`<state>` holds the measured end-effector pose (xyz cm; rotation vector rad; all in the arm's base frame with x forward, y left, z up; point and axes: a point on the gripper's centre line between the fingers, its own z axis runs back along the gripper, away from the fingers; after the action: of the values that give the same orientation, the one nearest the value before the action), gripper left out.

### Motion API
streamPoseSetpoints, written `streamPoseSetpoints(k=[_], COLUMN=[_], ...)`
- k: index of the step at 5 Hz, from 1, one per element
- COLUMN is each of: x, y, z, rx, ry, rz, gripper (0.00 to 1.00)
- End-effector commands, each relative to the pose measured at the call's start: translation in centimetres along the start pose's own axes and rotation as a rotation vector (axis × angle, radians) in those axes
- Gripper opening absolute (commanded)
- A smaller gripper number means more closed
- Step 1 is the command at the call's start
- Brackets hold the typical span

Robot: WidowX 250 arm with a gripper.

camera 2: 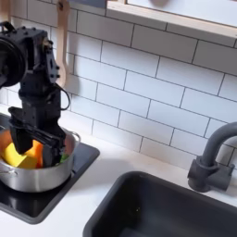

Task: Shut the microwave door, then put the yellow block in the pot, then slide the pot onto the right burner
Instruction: 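Slide the pot onto the right burner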

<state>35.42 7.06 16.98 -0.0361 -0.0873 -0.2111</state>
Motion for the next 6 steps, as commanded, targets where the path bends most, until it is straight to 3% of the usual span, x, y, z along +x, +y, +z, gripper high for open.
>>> streamPoseSetpoints(k=[1, 3, 4, 6], x=[0.1, -0.7, -1.2, -3.5], y=[-2.0, -0.8, -0.6, 2.1], z=[-0.5, 1.4, 1.9, 1.4], rx=[-0.026, 0.015, 0.003, 0.002], ry=[0.014, -0.02, -0.032, 0.03], rz=[-0.09, -0.054, -0.039, 0.073], gripper=[1.0, 1.0, 1.0, 1.0])
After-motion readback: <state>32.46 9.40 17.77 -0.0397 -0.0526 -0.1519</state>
